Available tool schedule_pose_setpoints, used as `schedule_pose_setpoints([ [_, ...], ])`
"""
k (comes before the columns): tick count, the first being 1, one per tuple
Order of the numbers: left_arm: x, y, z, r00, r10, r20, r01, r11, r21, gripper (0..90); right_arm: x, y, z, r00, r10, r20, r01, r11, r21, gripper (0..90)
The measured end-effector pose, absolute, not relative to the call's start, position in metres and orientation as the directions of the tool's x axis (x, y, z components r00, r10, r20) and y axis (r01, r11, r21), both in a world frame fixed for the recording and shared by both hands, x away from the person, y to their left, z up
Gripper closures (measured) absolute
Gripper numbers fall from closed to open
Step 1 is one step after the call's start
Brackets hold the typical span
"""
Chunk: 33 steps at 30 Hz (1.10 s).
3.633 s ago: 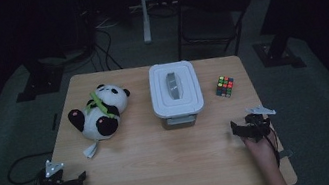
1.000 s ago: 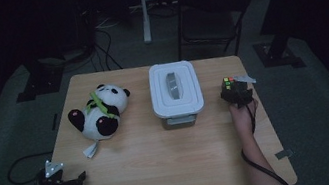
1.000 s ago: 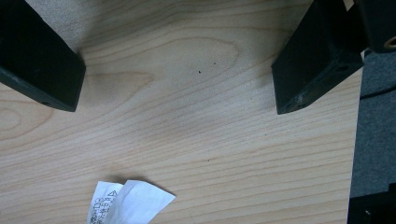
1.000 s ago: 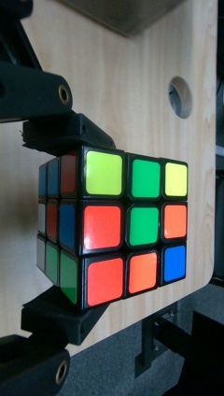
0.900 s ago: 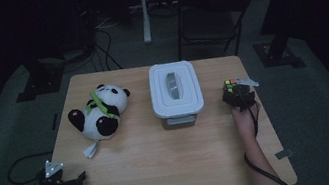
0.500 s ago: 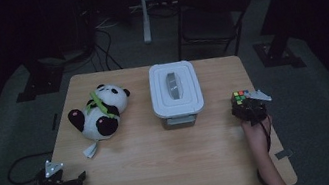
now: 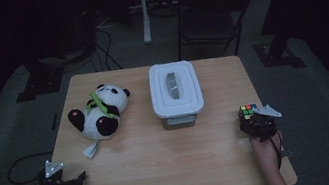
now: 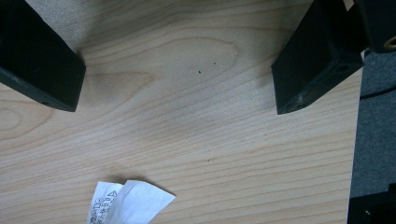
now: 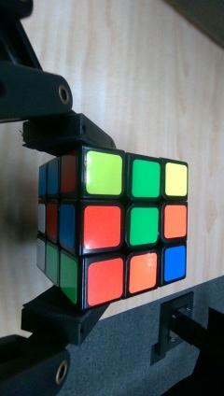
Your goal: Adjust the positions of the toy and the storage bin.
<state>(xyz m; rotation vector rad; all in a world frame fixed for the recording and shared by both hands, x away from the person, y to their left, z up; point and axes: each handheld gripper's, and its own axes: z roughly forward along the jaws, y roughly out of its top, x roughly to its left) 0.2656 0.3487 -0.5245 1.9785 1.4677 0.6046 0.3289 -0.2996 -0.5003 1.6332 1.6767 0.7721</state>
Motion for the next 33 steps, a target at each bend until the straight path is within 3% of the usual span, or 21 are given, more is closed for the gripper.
schedule_pose_setpoints([
  [27,0.265,0.349,-0.524,0.282,0.959,0.009,0.689,-0.209,0.694,3.3,0.308,-0.323,-0.515,-0.002,1.0,0.006,0.619,-0.004,0.785,33.3],
  [33,0.264,0.349,-0.524,0.278,0.96,0.011,0.691,-0.208,0.692,3.1,0.303,-0.322,-0.512,-0.025,1.0,0.005,0.612,0.011,0.791,19.3],
])
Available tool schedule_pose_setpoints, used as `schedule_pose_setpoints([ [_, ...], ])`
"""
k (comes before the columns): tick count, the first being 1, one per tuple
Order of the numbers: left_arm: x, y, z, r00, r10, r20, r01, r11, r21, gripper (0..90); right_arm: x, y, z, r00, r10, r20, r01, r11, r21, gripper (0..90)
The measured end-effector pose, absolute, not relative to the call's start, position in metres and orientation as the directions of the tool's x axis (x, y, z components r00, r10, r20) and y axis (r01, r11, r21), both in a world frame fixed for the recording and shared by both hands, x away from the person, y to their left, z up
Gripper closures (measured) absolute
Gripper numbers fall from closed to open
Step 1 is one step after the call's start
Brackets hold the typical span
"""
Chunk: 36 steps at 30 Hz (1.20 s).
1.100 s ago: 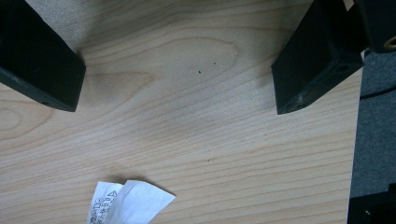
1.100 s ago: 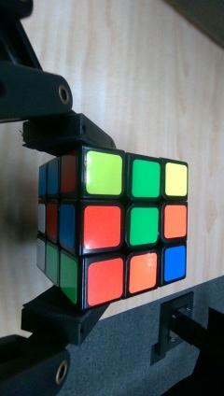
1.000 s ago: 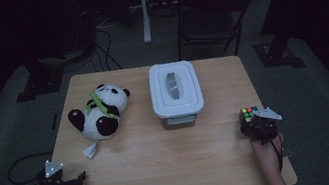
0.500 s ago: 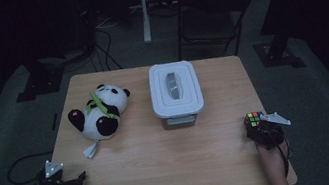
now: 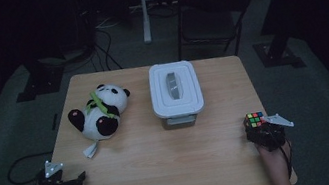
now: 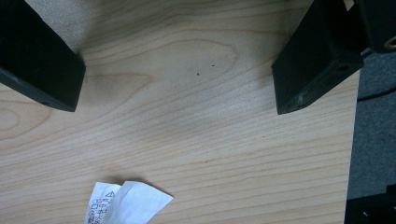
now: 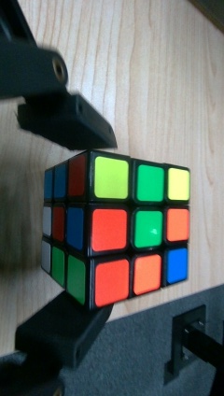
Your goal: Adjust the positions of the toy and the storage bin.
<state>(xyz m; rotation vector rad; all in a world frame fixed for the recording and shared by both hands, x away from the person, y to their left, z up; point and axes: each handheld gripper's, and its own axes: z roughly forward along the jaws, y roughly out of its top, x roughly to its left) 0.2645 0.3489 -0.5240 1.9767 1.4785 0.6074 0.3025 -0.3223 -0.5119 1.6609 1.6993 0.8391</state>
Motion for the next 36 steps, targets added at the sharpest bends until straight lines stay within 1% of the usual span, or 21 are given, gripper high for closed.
schedule_pose_setpoints([
  [4,0.261,0.348,-0.523,0.278,0.96,0.034,0.673,-0.22,0.706,2.5,0.298,-0.323,-0.5,-0.018,1.0,0.001,0.589,0.01,0.808,12.4],
  [7,0.259,0.349,-0.523,0.29,0.956,0.053,0.677,-0.244,0.695,2.4,0.295,-0.324,-0.489,-0.01,1.0,0.001,0.562,0.005,0.827,11.8],
  [9,0.258,0.348,-0.52,0.279,0.957,0.084,0.679,-0.258,0.687,2.3,0.296,-0.325,-0.483,-0.02,1.0,0.01,0.557,0.003,0.831,11.4],
  [10,0.258,0.347,-0.517,0.275,0.958,0.079,0.682,-0.252,0.687,0.4,0.296,-0.325,-0.48,-0.02,1.0,0.023,0.551,-0.008,0.834,11.3],
  [12,0.258,0.344,-0.51,0.283,0.957,0.073,0.672,-0.251,0.697,0.4,0.299,-0.325,-0.473,-0.014,1.0,0.026,0.546,-0.014,0.838,11.3],
  [14,0.257,0.338,-0.502,0.297,0.951,0.082,0.661,-0.266,0.702,0.4,0.302,-0.322,-0.466,-0.008,1.0,0.003,0.537,0.002,0.843,11.4],
  [16,0.258,0.33,-0.496,0.312,0.945,0.095,0.646,-0.285,0.708,0.4,0.305,-0.32,-0.46,-0.021,1.0,0.018,0.525,-0.004,0.851,11.4],
  [19,0.261,0.319,-0.489,0.342,0.933,0.107,0.628,-0.312,0.713,0.4,0.309,-0.314,-0.451,-0.023,1.0,0.0,0.487,0.011,0.874,11.4],
  [22,0.267,0.305,-0.483,0.373,0.92,0.123,0.612,-0.343,0.713,0.4,0.316,-0.307,-0.444,-0.047,0.999,-0.018,0.463,0.038,0.886,12.1],
  [30,0.286,0.266,-0.468,0.453,0.88,0.144,0.567,-0.409,0.715,0.4,0.334,-0.29,-0.441,-0.118,0.992,-0.047,0.48,0.098,0.872,13.3],
  [36,0.304,0.236,-0.464,0.491,0.861,0.135,0.536,-0.42,0.732,0.4,0.344,-0.278,-0.444,-0.121,0.992,-0.036,0.486,0.091,0.869,13.3],
])
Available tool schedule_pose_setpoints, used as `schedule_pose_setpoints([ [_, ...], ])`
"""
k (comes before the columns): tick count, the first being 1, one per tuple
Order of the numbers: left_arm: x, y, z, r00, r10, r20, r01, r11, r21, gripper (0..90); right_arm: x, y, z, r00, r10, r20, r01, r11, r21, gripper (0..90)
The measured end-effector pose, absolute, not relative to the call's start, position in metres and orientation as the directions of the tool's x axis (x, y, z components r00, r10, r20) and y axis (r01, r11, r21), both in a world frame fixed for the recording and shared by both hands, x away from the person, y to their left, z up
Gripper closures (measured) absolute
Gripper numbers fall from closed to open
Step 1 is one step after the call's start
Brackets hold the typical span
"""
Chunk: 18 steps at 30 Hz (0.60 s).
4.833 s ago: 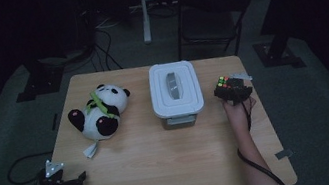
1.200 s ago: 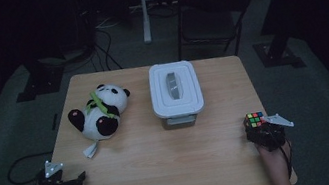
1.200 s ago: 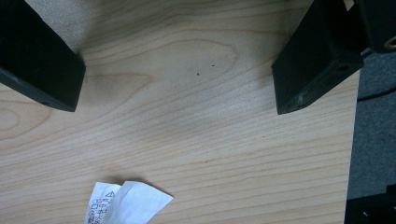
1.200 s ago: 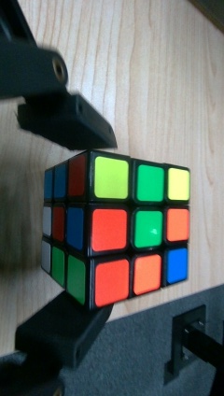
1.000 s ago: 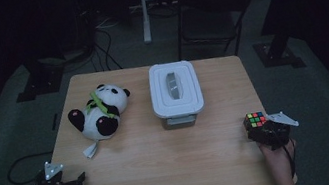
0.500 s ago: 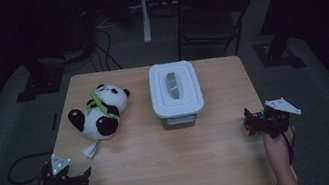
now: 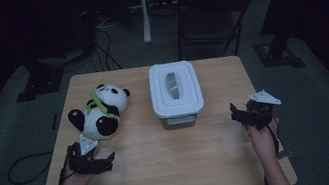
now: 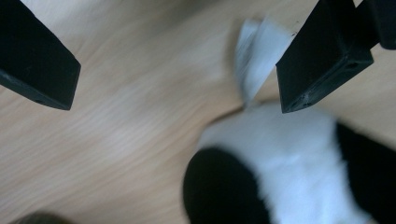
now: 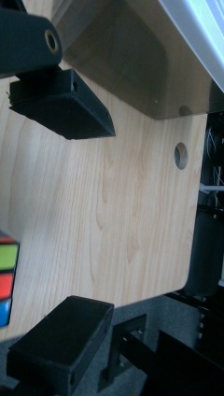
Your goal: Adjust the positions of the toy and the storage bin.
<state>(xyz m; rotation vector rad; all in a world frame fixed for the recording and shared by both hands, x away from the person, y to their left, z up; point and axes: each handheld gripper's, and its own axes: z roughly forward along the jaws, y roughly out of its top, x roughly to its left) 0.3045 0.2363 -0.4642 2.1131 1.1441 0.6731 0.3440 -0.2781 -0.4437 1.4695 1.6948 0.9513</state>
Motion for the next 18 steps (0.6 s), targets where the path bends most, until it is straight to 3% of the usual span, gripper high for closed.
schedule_pose_setpoints([
  [10,0.343,0.182,-0.462,0.577,0.807,0.125,0.515,-0.479,0.711,0.5,0.36,-0.256,-0.45,-0.167,0.986,-0.021,0.494,0.102,0.863,13.6],
  [18,0.371,0.158,-0.46,0.58,0.806,0.121,0.495,-0.466,0.733,0.5,0.373,-0.238,-0.459,-0.208,0.978,-0.021,0.512,0.127,0.849,13.5],
])
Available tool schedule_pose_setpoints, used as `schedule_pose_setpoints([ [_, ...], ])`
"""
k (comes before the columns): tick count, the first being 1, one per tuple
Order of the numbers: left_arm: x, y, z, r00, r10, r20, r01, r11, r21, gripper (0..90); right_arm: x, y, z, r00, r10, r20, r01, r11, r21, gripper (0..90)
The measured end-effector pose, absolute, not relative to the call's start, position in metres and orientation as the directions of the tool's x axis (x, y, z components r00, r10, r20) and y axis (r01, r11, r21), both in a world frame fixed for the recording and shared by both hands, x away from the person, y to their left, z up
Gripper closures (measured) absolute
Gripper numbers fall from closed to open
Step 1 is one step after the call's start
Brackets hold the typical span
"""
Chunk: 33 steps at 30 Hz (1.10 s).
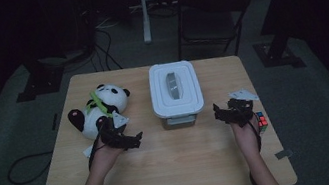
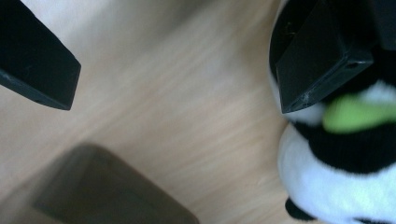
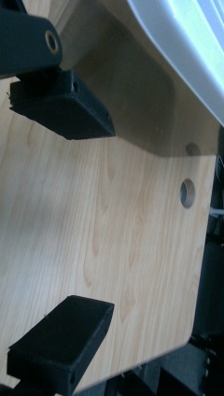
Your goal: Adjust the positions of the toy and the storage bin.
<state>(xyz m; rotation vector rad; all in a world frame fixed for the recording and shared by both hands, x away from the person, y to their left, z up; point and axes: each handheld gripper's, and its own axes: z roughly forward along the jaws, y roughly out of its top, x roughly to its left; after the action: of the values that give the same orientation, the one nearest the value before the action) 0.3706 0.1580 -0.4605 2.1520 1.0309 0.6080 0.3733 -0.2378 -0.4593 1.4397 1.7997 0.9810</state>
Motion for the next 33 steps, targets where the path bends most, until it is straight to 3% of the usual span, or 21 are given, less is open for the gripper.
schedule_pose_setpoints([
  [13,0.422,0.121,-0.465,0.521,0.841,0.145,0.506,-0.442,0.741,0.5,0.41,-0.223,-0.483,-0.197,0.98,0.001,0.589,0.117,0.799,13.5],
  [17,0.443,0.112,-0.47,0.473,0.873,0.119,0.56,-0.403,0.724,0.5,0.421,-0.223,-0.489,-0.192,0.981,0.013,0.616,0.11,0.78,13.5],
  [24,0.463,0.106,-0.473,0.444,0.886,0.131,0.584,-0.397,0.708,0.5,0.444,-0.222,-0.487,-0.186,0.981,0.047,0.613,0.079,0.786,13.6],
  [27,0.47,0.106,-0.474,0.415,0.9,0.136,0.596,-0.382,0.707,0.6,0.453,-0.224,-0.489,-0.188,0.976,0.11,0.608,0.027,0.793,13.5],
  [33,0.486,0.101,-0.476,0.405,0.906,0.123,0.619,-0.371,0.692,0.6,0.466,-0.222,-0.492,-0.205,0.974,0.093,0.625,0.057,0.778,13.5],
])
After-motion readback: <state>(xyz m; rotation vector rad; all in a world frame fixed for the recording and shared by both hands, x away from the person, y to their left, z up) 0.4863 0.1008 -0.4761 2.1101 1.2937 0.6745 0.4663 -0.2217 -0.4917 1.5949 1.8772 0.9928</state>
